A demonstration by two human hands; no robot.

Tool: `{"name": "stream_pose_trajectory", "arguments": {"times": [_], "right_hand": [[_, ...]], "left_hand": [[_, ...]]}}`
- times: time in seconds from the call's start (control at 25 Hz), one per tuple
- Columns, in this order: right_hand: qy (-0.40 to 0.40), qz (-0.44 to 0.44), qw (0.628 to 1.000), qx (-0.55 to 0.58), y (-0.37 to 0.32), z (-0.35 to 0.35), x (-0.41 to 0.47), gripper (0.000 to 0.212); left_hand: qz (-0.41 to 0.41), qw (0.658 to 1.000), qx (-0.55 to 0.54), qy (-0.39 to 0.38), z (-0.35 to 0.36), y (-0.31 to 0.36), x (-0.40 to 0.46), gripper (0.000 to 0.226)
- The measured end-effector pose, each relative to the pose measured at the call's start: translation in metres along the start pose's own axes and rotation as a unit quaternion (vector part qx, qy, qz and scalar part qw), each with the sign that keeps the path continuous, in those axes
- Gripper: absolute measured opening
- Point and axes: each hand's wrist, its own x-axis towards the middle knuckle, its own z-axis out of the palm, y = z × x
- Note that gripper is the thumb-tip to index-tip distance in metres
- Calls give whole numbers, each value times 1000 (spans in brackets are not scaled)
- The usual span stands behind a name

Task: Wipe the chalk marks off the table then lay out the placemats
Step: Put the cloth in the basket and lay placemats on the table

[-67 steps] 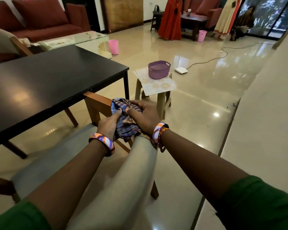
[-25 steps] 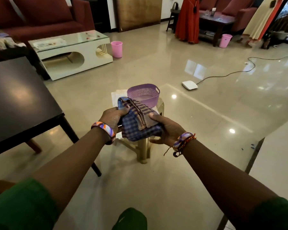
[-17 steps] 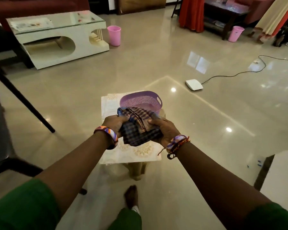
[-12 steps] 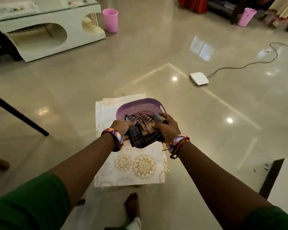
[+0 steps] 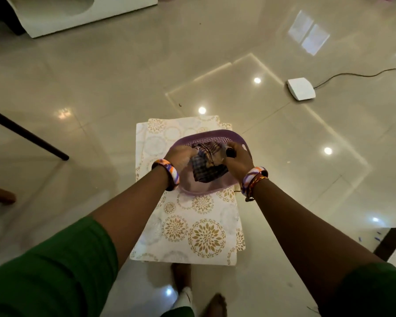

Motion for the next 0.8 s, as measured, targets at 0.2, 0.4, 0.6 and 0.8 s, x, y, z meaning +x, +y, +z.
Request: {"name": "stream_pose_trajectory", "arguments": {"times": [0.2,0.4,0.6,0.8], "right_hand": [[84,29,989,-121,34,20,-35,55],[27,-61,957,-283,43,58,-77,70],[-75,-152,900,-401,43,75,-69,70],[-114,-116,884,-437,42,74,-56,48]], "left_hand": [[23,961,158,225,-61,-59,6,36],[-211,924,225,226,-117,-123,5,83],[-213,963,152,58,-129,-148,10,68],[-152,978,128,58,-125,-149,11,49]]}}
